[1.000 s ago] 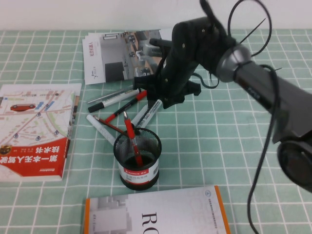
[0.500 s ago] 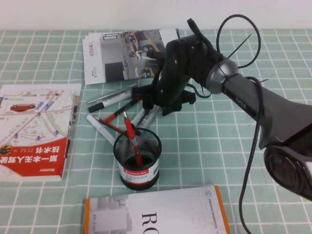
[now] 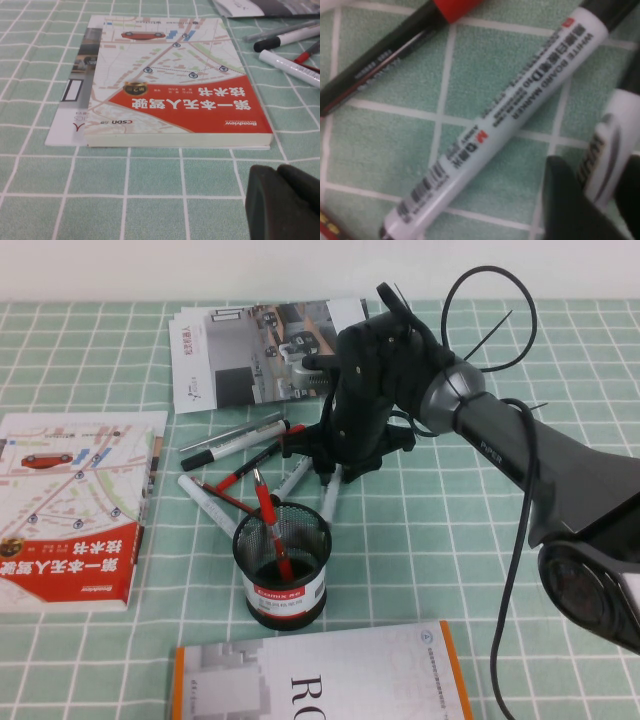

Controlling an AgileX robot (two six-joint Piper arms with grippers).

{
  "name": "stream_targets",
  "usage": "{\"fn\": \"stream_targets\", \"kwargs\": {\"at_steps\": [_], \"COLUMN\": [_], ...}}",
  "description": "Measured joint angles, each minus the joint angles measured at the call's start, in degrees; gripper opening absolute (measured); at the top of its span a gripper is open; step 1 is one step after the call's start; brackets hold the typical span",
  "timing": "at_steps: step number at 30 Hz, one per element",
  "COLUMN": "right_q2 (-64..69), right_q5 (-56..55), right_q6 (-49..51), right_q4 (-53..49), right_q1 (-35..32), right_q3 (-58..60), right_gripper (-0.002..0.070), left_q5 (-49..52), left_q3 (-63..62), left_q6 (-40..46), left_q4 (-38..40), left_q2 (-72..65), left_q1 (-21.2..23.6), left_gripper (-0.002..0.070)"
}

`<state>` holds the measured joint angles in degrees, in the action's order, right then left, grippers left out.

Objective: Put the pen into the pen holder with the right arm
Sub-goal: Pick up the pen on the table, then place the pen onto the pen holder

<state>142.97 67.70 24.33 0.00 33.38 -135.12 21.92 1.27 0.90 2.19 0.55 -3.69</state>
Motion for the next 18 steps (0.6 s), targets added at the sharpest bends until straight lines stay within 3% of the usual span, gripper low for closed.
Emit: {"fn": "stream_targets", "kwargs": {"at_steps": [5, 18], "right_q2": [0.1, -7.4], "right_q5": [0.4, 3.0], "right_q6": [-1.5, -6.8], "right_q4": [-0.7, -5.7], "right_q1": [0.0, -1.7], "right_q3": [0.0, 1.0], "right_gripper": [0.0112, 0.0114], "left_q5": [0.0, 0.0], "left_q3": [0.0, 0.0], "left_q6": [0.0, 0.0], "left_q4": [0.0, 0.0], "left_q2": [0.0, 0.0], "left_q1": [0.0, 0.0], "left_gripper": [-0.0004, -0.0004]}}
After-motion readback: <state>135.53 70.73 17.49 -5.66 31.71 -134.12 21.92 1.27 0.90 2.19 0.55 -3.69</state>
